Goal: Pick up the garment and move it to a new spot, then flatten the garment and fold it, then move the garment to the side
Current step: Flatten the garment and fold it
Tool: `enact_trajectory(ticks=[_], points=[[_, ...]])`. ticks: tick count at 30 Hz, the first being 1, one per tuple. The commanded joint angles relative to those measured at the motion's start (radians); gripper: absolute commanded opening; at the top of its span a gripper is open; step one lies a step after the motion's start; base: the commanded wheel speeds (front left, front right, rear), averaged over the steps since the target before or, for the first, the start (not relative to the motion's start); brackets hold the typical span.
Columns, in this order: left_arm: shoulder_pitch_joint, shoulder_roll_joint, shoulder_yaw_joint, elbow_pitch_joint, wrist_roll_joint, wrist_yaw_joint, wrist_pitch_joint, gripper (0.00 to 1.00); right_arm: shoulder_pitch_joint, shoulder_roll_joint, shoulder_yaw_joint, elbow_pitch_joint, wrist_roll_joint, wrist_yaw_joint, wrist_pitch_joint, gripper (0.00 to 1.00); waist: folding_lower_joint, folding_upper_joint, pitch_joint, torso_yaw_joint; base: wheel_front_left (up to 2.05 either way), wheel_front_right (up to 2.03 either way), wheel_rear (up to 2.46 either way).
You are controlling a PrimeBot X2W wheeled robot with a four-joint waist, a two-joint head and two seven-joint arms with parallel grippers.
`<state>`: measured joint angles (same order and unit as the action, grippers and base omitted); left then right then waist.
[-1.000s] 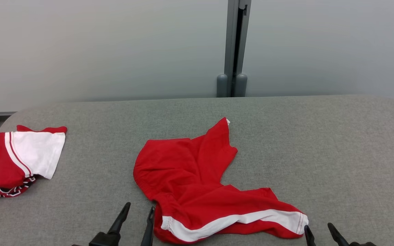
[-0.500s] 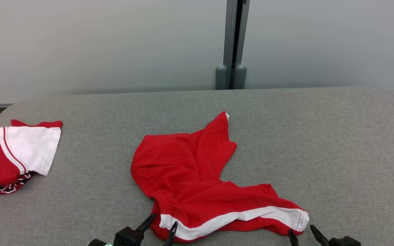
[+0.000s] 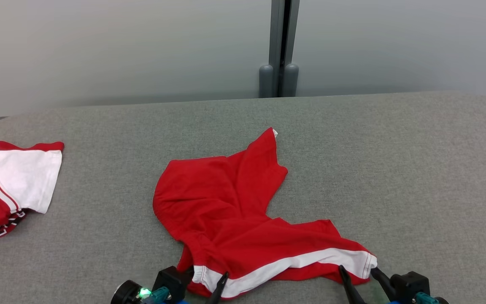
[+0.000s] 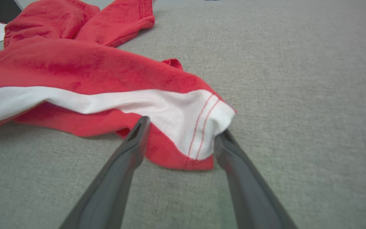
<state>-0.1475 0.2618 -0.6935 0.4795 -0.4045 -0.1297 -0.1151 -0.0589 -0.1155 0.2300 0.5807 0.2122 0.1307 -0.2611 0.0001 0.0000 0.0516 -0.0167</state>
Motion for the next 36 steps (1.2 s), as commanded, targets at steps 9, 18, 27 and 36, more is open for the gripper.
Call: enact_trajectory(ticks=[9, 18, 27, 36], points=[[-0.083, 0.010, -0.083, 0.036, -0.057, 0.000, 0.005, 0.83, -0.060, -0.008, 0.050, -0.012, 0.044, 0.000, -0.005, 1.00, -0.0001, 0.0000, 0.022, 0.002, 0.00, 0.00, 0.00], [-0.136, 0.016, -0.100, 0.043, -0.151, 0.000, -0.021, 0.00, -0.066, -0.033, 0.073, -0.047, 0.069, 0.000, -0.005, 0.00, -0.0001, 0.0000, 0.017, 0.003, 0.00, 0.00, 0.00], [-0.194, 0.031, -0.041, -0.033, -0.247, 0.000, -0.040, 0.00, -0.125, -0.077, 0.067, -0.177, 0.085, 0.000, -0.005, 0.00, -0.0001, 0.0000, 0.014, -0.010, 0.00, 0.00, 0.00], [-0.482, 0.042, 0.024, -0.139, -0.337, 0.000, 0.047, 0.00, -0.481, -0.121, 0.074, -0.165, 0.152, 0.000, 0.001, 0.00, -0.0001, 0.0000, 0.109, -0.022, 0.00, 0.00, 0.00]])
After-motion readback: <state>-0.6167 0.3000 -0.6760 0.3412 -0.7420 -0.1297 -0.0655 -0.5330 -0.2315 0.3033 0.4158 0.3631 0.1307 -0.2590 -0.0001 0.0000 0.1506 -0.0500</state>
